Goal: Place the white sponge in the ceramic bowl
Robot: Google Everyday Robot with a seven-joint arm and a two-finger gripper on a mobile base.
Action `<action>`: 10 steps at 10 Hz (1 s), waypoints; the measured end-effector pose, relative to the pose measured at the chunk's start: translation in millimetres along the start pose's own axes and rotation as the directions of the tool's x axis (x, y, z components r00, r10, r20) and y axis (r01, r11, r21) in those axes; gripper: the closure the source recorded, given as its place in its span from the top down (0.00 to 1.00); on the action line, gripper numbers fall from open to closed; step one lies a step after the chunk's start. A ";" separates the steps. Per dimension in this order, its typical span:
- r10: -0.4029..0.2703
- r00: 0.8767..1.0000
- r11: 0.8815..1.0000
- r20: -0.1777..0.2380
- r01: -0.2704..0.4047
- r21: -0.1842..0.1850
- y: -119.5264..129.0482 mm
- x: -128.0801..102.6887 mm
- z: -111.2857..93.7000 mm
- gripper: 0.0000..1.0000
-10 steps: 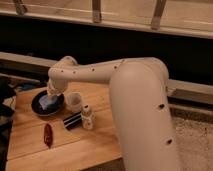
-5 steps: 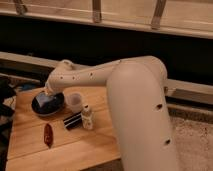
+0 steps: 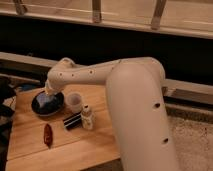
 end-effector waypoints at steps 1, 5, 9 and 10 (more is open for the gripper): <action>-0.003 1.000 1.000 -0.010 0.003 -0.001 2.9 1.9 3.5 0.36; -0.001 1.000 1.000 -0.029 0.001 -0.004 1.5 2.3 0.4 0.44; -0.006 0.999 1.000 -0.046 0.005 -0.003 1.8 5.4 9.3 0.37; -0.002 0.999 1.000 -0.046 0.002 -0.001 0.0 5.3 7.9 0.37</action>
